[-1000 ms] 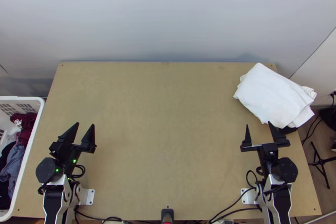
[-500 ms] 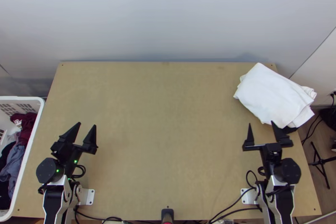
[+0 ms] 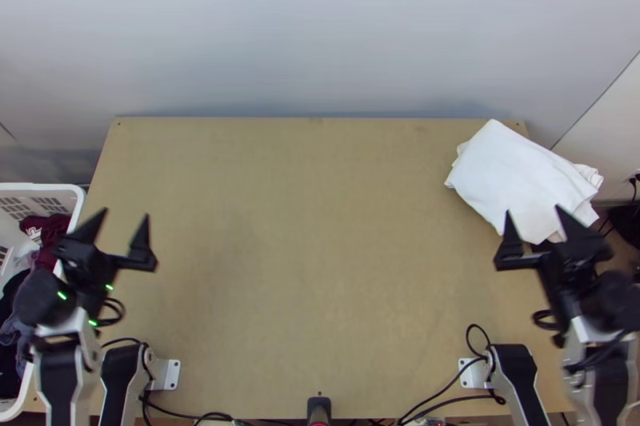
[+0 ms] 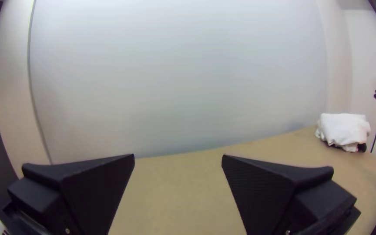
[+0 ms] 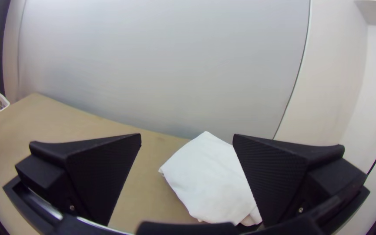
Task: Fold the t-shirt
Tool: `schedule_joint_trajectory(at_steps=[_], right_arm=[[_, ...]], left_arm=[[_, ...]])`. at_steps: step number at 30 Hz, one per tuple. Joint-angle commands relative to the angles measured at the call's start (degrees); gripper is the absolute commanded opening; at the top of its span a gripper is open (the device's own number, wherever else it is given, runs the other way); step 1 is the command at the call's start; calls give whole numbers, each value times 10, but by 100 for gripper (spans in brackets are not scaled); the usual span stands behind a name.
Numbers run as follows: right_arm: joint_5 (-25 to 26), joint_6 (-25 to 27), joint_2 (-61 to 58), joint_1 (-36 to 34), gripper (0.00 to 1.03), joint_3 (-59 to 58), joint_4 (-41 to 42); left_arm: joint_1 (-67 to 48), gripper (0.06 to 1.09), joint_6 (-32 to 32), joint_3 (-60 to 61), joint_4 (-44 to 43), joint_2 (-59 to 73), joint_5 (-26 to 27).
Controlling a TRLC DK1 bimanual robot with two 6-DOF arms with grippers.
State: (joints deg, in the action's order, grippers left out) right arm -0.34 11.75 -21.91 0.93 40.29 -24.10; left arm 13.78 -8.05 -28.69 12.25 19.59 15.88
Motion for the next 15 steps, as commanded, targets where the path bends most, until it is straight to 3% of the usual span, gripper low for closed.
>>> schedule_joint_trajectory(at_steps=[1, 4, 8, 15], right_arm=[[1, -38, -189, 6, 98, 307, -228], [1, -48, -268, 30, 98, 411, -333], [2, -93, -339, 61, 98, 499, -407], [1, -126, -418, 87, 98, 571, -489]], left_arm=[[138, 103, -116, -228, 199, 182, 12], [251, 102, -189, -314, 298, 295, 28], [393, 102, -275, -399, 396, 445, 48], [555, 102, -375, -448, 415, 604, 39]])
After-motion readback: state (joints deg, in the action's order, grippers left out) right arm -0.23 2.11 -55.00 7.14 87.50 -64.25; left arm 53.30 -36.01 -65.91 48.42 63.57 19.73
